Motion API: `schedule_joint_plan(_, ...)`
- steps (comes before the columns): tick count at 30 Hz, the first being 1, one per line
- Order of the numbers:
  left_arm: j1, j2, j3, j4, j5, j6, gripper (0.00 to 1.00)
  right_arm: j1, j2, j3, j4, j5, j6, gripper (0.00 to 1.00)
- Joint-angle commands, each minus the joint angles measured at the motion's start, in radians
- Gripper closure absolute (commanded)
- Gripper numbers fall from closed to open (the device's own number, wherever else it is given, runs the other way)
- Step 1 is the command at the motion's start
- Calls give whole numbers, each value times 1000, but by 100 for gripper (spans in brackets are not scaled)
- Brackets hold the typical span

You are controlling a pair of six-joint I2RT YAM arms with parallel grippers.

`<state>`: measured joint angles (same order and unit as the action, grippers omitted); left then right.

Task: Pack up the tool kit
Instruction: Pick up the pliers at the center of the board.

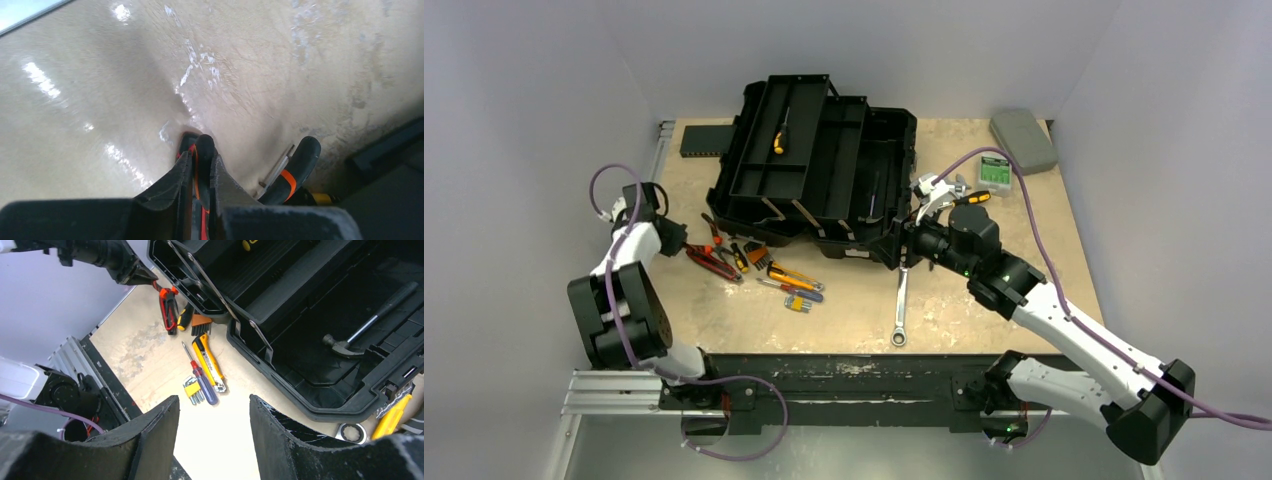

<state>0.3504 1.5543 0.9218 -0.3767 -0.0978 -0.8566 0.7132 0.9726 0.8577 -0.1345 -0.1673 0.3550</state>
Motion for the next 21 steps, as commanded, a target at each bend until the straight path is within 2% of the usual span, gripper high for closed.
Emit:
schedule_joint_plan(1, -11, -183, -19, -34, -77, -41, 100, 1, -29, -9, 29, 20, 6, 47)
schedule_joint_plan(6, -34, -333, -15, -97, -121, -54, 100, 2, -26, -11, 30, 20, 10, 47)
schedule_joint_plan(12, -174, -505, 39, -238, -356, -81, 100, 1, -18, -8, 36, 19, 15, 47)
schedule_joint_plan(17, -190, -651, 53, -266, -399, -75, 100, 2, -27, -9, 30, 29, 15, 47)
schedule_joint_plan(21, -192, -774, 47, -229, -369, -51, 100, 2, -34, -14, 29, 32, 18, 48)
